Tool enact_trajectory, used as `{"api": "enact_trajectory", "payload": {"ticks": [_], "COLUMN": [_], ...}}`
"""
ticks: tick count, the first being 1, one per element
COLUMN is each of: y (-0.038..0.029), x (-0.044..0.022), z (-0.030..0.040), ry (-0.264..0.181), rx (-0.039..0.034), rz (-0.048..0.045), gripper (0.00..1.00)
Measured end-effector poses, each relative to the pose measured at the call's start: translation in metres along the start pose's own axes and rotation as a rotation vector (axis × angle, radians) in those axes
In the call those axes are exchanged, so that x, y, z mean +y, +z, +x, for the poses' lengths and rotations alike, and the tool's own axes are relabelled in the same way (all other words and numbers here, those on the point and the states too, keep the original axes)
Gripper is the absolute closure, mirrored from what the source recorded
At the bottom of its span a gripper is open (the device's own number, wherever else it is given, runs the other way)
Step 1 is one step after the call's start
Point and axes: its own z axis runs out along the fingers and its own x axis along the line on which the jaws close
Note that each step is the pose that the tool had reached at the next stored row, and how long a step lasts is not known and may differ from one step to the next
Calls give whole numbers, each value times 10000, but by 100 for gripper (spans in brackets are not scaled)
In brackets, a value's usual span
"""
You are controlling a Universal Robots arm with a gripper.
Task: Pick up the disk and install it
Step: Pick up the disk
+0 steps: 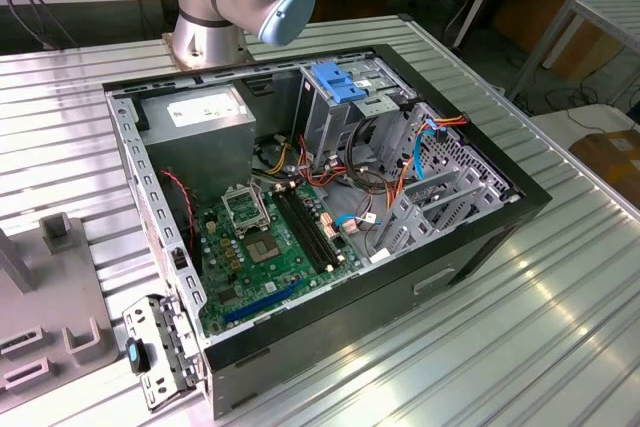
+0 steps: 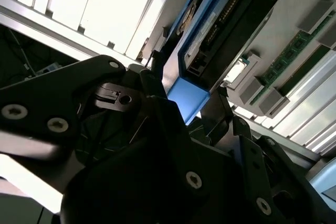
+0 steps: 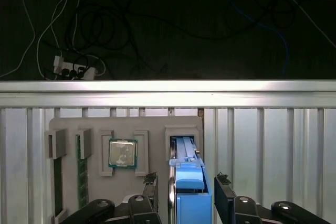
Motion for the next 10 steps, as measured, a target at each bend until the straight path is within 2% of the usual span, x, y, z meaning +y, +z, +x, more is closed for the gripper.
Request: {"api": "enact_trajectory", "payload": {"ticks": [2,3,8,9,10], "y": [0,1,6,7,9], "x": [0,0,0,0,0], "z": [0,0,0,0,-1], "ry": [0,1,0,0,0], "rx": [0,0,1,0,0], "rz": [1,1,-1,0,0], "gripper": [45,54,55,62,62]}}
